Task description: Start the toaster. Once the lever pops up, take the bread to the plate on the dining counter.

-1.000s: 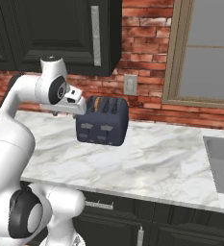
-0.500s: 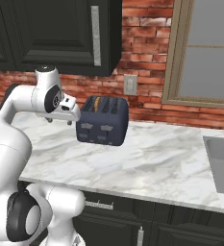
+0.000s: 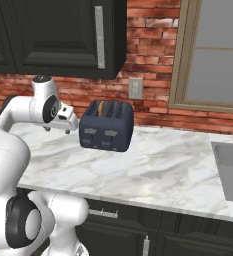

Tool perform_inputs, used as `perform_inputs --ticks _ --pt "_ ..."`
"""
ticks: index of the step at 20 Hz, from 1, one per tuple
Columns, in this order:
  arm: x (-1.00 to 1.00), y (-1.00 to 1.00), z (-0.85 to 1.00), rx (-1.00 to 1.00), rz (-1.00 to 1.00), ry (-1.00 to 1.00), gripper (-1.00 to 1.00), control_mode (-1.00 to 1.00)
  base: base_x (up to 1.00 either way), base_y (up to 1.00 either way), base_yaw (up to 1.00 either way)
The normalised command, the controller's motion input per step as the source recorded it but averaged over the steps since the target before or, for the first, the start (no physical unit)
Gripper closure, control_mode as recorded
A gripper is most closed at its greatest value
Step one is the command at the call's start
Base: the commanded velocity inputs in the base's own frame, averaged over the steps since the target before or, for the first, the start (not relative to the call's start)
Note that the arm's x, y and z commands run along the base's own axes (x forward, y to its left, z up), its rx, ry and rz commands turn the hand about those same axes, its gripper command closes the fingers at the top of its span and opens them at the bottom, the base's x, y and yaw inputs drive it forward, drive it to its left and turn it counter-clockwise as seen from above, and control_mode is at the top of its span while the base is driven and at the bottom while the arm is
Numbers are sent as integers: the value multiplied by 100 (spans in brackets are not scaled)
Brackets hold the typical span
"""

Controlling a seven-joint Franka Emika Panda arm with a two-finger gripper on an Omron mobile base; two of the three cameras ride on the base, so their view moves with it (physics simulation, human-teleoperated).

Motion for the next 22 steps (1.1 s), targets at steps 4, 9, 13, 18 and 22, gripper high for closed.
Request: perform_inputs --ticks 4,9,13,18,22 --pt "14 4 -7 0 0 0 -100 -100 0 0 0" --pt "7 0 -4 0 0 0 -100 -100 0 0 0" --pt "23 4 -7 0 0 0 -100 -100 0 0 0" --pt "15 0 -6 0 0 0 -100 -100 0 0 0" --pt "15 0 -9 0 0 0 -100 -100 0 0 0"
